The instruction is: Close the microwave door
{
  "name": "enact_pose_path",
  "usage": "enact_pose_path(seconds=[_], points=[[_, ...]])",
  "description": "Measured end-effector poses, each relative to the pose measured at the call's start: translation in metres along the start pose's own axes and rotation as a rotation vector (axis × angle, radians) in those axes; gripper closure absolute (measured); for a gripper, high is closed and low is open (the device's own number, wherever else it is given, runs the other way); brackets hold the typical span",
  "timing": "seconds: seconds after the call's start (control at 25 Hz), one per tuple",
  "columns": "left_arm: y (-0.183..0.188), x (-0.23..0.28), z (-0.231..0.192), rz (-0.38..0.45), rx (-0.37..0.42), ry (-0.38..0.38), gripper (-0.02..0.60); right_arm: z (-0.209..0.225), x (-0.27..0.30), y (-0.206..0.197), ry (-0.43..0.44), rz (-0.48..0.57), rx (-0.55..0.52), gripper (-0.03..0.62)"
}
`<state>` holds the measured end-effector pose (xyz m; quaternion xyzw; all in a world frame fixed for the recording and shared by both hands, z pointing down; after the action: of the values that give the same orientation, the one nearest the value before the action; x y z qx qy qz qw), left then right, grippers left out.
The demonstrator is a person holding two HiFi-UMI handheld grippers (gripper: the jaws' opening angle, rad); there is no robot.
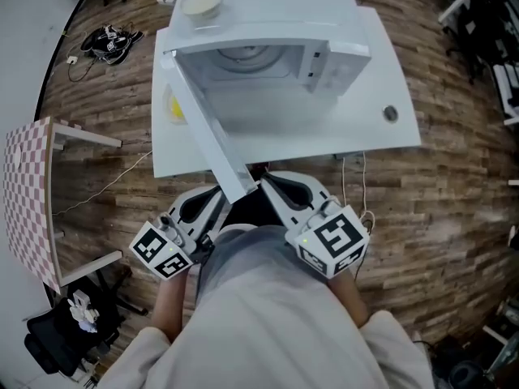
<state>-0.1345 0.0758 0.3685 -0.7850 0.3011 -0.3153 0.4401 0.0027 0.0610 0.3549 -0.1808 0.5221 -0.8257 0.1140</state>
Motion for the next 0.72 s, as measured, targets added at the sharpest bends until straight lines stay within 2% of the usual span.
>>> enact_pose_path(seconds=[0.72], points=[[-0.006,0.027,0.020,-0.042,0.043,-0.086,0.568,0.012,-0.026,0.000,-0.063,0.042,0.022,0.571]])
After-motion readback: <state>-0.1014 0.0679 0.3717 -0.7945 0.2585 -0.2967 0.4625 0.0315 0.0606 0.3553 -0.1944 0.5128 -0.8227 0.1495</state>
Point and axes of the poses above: the fingertips, and each gripper's own axes: x forward along the fingers, z to its right, y out of its top, the point moved 4 cm from there along -x, backward along the fingers, and after that the axes turned 15 degrees about y, right-handed, at the moved point
